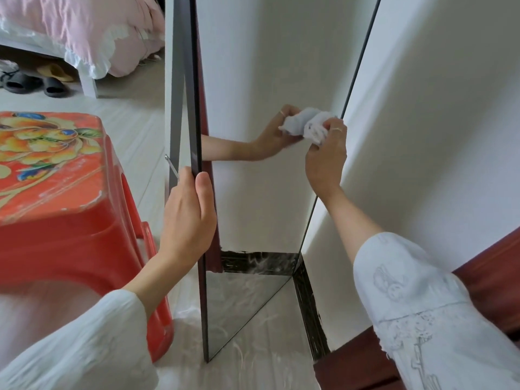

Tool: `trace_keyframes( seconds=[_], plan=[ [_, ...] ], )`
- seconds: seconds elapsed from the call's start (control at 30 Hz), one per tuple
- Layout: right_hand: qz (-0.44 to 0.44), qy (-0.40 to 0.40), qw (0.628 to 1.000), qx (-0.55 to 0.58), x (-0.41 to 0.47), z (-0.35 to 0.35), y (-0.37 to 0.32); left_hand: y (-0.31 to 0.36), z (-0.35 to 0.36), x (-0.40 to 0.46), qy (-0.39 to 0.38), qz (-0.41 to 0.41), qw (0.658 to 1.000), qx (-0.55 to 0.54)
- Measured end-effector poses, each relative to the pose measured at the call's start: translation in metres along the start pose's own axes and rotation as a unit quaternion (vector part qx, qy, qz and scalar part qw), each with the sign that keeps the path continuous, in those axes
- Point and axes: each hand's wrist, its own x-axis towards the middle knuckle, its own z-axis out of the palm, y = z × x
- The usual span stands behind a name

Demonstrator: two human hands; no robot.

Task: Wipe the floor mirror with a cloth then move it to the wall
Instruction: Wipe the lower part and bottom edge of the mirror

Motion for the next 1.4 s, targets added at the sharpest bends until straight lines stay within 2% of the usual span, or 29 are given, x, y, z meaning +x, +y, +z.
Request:
trace_keyframes(
  seconds=[0.1,0.17,0.23,0.33,0.43,0.47,0.5,0.57,0.67,0.77,0.87,0.93,1.0,1.1,1.13,1.17,1.2,1.3,1.4],
  plan=[
    [0.067,0.009,0.997,0.025,-0.032,0.016,0.022,-0.004,0.006,0.003,0.021,0.013,1.000,-0.004],
    [0.118,-0.022,0.992,0.023,-0.069,0.026,0.046,-0.007,0.009,0.004,0.037,0.018,0.999,-0.007],
    [0.157,-0.080,0.984,0.009,-0.112,0.034,0.070,-0.009,0.012,0.005,0.051,0.018,0.998,-0.015],
    [0.214,-0.209,0.954,-0.030,-0.161,0.039,0.102,-0.011,0.014,0.007,0.061,0.018,0.998,-0.019],
    [0.217,-0.343,0.908,-0.102,-0.165,0.031,0.118,-0.012,0.013,0.006,0.058,0.018,0.998,-0.013],
    [0.218,-0.350,0.904,-0.116,-0.156,0.026,0.119,-0.012,0.014,0.005,0.057,0.018,0.998,-0.013],
    [0.227,-0.328,0.910,-0.117,-0.144,0.021,0.116,-0.012,0.014,0.005,0.056,0.018,0.998,-0.014],
    [0.250,-0.222,0.940,-0.073,-0.112,0.011,0.105,-0.013,0.016,0.004,0.057,0.013,0.998,-0.019],
    [0.223,-0.086,0.971,0.011,-0.059,0.005,0.083,-0.011,0.018,0.005,0.071,-0.001,0.997,-0.028],
    [0.173,-0.059,0.983,0.010,-0.032,0.014,0.068,-0.009,0.018,0.005,0.082,-0.008,0.996,-0.028],
    [0.179,-0.080,0.981,-0.009,-0.049,0.027,0.075,-0.010,0.018,0.005,0.084,-0.011,0.996,-0.027],
    [0.209,-0.128,0.969,-0.019,-0.082,0.033,0.093,-0.012,0.018,0.006,0.084,-0.004,0.996,-0.023],
    [0.233,-0.218,0.947,-0.026,-0.120,0.035,0.116,-0.012,0.019,0.006,0.086,0.003,0.996,-0.017],
    [0.185,-0.413,0.885,-0.107,-0.153,0.032,0.144,-0.012,0.019,0.006,0.088,0.009,0.996,-0.014],
    [0.169,-0.450,0.865,-0.145,-0.153,0.029,0.149,-0.013,0.019,0.006,0.089,0.008,0.996,-0.014],
    [0.170,-0.449,0.860,-0.171,-0.149,0.026,0.150,-0.013,0.019,0.006,0.091,0.007,0.996,-0.015],
    [0.189,-0.416,0.871,-0.179,-0.142,0.023,0.151,-0.013,0.020,0.006,0.092,0.006,0.996,-0.015],
    [0.285,-0.215,0.929,-0.096,-0.107,0.019,0.143,-0.013,0.021,0.006,0.091,0.010,0.996,-0.012],
    [0.290,-0.048,0.955,-0.030,-0.071,0.025,0.131,-0.014,0.021,0.006,0.092,0.012,0.996,-0.011]
  ],
)
